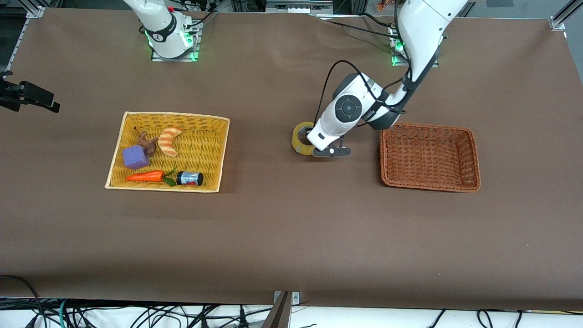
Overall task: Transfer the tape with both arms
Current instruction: 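Carry the tape roll with the left gripper into the brown basket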
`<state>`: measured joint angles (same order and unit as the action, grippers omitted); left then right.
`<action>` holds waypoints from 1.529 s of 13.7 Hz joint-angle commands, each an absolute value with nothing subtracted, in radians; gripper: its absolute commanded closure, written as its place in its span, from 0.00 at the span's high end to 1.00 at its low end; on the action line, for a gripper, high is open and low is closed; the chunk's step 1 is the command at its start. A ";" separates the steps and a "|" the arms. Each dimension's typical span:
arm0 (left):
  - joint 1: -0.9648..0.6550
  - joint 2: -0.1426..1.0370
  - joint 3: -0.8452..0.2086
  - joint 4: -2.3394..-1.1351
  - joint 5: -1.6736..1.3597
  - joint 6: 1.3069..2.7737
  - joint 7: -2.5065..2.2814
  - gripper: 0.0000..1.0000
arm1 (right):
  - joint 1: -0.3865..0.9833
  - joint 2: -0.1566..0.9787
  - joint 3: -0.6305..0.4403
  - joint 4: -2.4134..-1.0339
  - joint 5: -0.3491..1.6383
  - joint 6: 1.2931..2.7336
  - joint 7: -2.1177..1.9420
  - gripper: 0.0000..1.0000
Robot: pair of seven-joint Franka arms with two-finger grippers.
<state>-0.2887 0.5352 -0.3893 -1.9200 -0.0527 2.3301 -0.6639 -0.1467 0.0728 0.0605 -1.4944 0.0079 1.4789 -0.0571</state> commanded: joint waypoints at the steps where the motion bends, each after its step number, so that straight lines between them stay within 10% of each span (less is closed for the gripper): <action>1: -0.180 0.396 -0.394 -1.939 -0.057 2.171 -0.528 0.00 | -0.155 0.072 0.063 -1.489 0.023 1.480 -0.078 1.00; 8: -0.063 0.293 -0.134 -1.962 -0.069 1.982 0.107 0.00 | -0.155 0.072 0.063 -1.489 0.023 1.482 -0.074 1.00; 19: -0.051 0.362 -0.014 -2.158 -0.039 2.319 0.311 0.00 | -0.156 0.072 0.063 -1.489 0.023 1.482 -0.075 1.00; 20: -0.051 0.356 -0.014 -2.155 -0.016 2.318 0.311 0.36 | -0.156 0.072 0.063 -1.489 0.023 1.482 -0.075 1.00; 21: -0.045 0.345 -0.012 -2.154 -0.008 2.316 0.310 0.99 | -0.156 0.072 0.063 -1.489 0.025 1.482 -0.074 1.00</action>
